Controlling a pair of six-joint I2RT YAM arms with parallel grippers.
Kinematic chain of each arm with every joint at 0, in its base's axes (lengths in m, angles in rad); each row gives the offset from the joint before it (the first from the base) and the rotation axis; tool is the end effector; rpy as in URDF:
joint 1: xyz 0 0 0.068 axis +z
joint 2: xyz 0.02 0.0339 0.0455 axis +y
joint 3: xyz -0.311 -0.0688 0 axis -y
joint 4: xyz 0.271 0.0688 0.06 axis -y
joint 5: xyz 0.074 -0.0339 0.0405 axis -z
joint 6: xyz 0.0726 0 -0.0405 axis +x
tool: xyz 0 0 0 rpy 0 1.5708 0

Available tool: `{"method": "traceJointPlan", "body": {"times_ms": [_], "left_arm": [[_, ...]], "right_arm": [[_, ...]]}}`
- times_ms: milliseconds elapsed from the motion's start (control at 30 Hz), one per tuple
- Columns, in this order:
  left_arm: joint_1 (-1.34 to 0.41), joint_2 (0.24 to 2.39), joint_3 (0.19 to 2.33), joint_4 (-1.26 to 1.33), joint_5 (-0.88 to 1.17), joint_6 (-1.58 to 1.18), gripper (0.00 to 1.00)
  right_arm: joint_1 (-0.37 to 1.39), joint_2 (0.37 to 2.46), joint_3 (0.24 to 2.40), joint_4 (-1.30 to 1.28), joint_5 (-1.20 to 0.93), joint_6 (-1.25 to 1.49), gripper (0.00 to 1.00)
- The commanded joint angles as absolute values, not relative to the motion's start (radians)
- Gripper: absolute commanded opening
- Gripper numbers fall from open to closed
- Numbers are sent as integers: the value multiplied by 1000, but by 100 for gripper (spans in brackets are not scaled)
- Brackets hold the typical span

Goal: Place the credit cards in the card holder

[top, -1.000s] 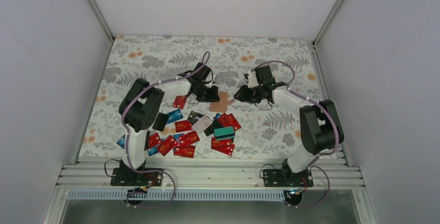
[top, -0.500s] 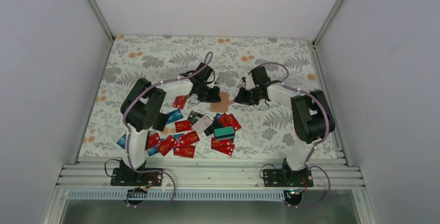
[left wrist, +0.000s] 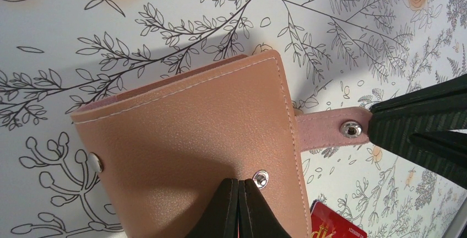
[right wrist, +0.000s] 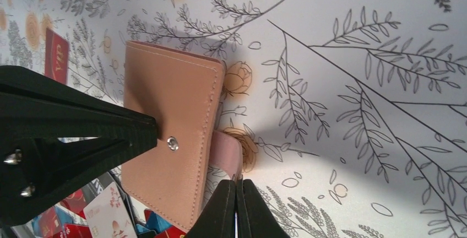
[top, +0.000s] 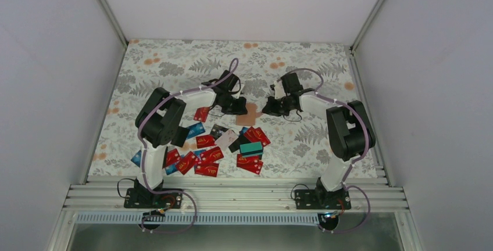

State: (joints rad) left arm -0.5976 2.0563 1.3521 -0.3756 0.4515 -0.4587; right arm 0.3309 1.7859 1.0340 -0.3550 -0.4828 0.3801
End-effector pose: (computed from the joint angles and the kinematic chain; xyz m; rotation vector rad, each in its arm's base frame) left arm 0.3758 -0.2941 0.1360 0.3554 2.7846 -0.9098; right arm 0.3552 0.1577 0.1524 -0.0922 2.7515 0.8603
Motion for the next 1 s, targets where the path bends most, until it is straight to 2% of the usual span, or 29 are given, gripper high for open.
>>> {"method": "traceJointPlan", "body": {"times_ms": [0,967], "left_arm": [[-606,2087,1350,-397,433,-456,5],[-606,2081,1301,-329,466,-475,4]], "right_arm": [[346,1794,1083,-369,-521,372,4],[464,1931,1221,-425,-505,404,4]]}}
